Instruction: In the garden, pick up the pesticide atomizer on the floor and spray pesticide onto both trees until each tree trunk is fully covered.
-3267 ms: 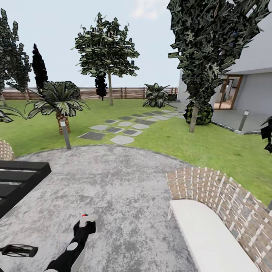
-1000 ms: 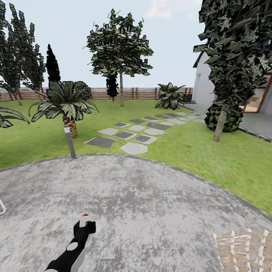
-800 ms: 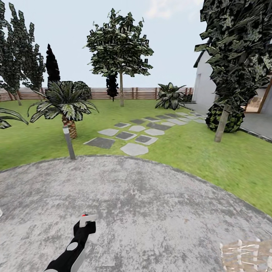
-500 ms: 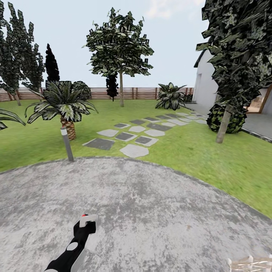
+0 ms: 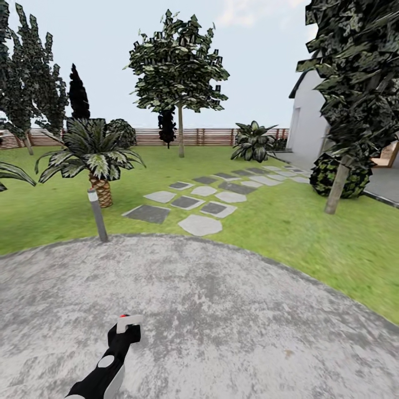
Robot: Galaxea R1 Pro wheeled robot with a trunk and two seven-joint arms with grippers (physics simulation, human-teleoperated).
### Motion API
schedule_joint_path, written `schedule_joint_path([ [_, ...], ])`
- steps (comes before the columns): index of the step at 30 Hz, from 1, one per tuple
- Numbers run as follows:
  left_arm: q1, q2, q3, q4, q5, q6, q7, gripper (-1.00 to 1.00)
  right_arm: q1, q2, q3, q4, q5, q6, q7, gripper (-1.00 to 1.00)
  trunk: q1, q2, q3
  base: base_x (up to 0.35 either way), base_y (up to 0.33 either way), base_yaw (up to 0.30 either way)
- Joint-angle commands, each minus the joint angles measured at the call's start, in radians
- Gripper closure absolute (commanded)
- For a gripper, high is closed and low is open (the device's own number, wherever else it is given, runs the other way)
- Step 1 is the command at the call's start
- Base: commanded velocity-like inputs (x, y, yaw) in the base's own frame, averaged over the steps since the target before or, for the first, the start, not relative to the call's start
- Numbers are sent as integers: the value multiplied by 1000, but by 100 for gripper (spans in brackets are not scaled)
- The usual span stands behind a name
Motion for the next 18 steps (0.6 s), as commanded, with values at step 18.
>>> schedule_joint_path([
  [18,-1,-1,5,1,2,-4,-1,100,0,-5,-6,2,12,-1,-4,-100,1,-1,0,350,75,90],
])
